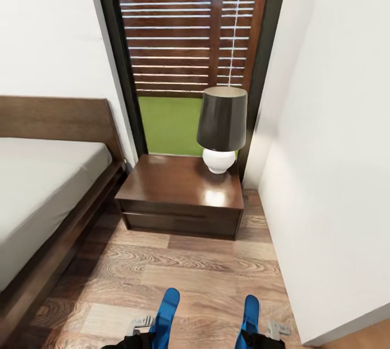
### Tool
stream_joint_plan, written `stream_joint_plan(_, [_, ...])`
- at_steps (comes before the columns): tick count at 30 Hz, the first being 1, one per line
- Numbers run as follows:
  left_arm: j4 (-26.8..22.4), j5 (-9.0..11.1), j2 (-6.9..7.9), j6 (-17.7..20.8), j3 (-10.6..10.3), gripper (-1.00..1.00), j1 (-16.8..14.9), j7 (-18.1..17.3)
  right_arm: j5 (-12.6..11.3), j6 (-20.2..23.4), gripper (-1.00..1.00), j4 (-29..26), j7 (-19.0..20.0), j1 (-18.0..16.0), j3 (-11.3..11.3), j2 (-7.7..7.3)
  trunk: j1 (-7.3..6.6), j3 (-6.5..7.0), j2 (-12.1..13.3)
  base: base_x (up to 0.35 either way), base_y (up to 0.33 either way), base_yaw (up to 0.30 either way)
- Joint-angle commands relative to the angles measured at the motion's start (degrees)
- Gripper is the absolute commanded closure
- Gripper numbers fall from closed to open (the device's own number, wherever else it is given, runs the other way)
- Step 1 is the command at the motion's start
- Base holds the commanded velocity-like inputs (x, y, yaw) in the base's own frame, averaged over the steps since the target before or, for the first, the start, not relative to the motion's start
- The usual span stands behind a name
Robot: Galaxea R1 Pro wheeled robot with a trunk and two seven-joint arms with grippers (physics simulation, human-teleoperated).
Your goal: In the bedroom, move the book from the bed onto either nightstand, and place the two sandals side by side next to the bed.
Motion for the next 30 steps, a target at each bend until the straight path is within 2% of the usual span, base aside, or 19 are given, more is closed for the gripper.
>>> stream_joint_plan(1, [0.1, 0.19, 0.01, -0.17, -0.04, 1.0, -0.05, -0.24, -0.18, -0.04, 1.0, 0.04, 0.46, -0.02, -0.45, 0.03, -0.01, -0.05, -0.02, 0.005, 0.0, 0.285])
stream_joint_plan(30, [0.1, 0.19, 0.01, -0.17, -0.05, 1.0, -0.05, -0.22, -0.13, 0.05, 1.0, 0.03, 0.47, -0.02, -0.45, 0.02, -0.01, -0.05, -0.02, 0.0, -0.019, 0.287])
